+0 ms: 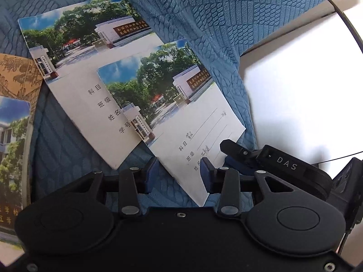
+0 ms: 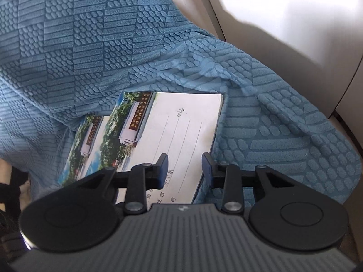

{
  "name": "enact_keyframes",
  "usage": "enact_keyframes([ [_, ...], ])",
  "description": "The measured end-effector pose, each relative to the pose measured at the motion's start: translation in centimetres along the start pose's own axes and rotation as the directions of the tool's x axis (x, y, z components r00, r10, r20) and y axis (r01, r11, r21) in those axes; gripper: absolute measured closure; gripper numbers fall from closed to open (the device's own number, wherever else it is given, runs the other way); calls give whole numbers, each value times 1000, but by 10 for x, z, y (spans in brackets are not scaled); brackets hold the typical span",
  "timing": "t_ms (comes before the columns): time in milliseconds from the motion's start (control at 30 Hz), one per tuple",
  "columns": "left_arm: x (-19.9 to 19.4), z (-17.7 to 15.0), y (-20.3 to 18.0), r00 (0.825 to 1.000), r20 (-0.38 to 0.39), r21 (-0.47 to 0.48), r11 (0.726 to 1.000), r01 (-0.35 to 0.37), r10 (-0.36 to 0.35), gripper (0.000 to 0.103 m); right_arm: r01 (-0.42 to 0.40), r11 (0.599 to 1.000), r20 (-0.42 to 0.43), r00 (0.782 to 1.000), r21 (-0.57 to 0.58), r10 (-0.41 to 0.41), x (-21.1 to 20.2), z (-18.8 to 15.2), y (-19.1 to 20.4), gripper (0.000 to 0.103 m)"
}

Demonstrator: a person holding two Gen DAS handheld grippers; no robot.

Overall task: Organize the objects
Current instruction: 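Lower both grippers onto the edge of one postcard, then close the left gripper on the postcard edge while the right gripper closes beside it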

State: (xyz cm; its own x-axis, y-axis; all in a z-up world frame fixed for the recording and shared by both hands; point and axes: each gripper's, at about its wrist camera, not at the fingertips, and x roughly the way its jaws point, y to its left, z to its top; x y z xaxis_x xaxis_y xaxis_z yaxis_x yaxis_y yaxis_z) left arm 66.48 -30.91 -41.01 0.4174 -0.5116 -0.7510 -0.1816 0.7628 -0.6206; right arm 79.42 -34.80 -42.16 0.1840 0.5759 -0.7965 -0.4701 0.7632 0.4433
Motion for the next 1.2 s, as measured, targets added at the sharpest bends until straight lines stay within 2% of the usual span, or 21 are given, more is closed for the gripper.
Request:
enact_keyframes([
  [167, 1, 0, 2, 1000, 13, -34, 999, 16, -15, 58, 12, 1000, 26, 1000, -4, -12, -1, -5, 3, 68],
  [333, -6, 0, 10, 995, 43, -65, 994, 92, -90, 56, -10, 1000, 28, 1000, 30, 9, -1, -5, -3, 68],
  [500, -14, 3, 6, 965, 94, -54, 966, 251, -246, 58, -38, 996, 33, 999, 86, 35, -3, -5, -13, 70],
  [600, -7, 8, 2, 956, 88, -75, 955, 288, -281, 59, -47, 993, 36, 998, 105, 44, -3, -5, -15, 70],
  [667, 1, 11, 0, 959, 70, -96, 955, 281, -275, 61, -55, 991, 38, 998, 120, 51, -3, -5, -17, 70],
  [733, 12, 12, -1, 971, 39, -127, 963, 239, -236, 67, -63, 989, 38, 998, 132, 59, -3, -5, -20, 70],
  [833, 24, 9, -4, 980, 15, -136, 970, 200, -199, 74, -77, 984, 38, 997, 158, 72, -5, -5, -24, 70],
  [900, 30, 8, -6, 985, -10, -126, 977, 169, -172, 86, -90, 977, 40, 996, 193, 83, -5, -5, -28, 70],
  [933, 31, 8, -8, 986, -19, -119, 980, 160, -164, 89, -93, 973, 37, 996, 209, 87, -6, -4, -30, 69],
  [1167, 33, 13, -13, 990, -12, -122, 983, 138, -140, 94, -136, 957, 3, 990, 255, 139, -19, 4, -35, 65],
  [1200, 32, 14, -14, 989, -13, -124, 982, 143, -146, 95, -141, 950, -6, 989, 278, 148, -21, 4, -38, 61],
])
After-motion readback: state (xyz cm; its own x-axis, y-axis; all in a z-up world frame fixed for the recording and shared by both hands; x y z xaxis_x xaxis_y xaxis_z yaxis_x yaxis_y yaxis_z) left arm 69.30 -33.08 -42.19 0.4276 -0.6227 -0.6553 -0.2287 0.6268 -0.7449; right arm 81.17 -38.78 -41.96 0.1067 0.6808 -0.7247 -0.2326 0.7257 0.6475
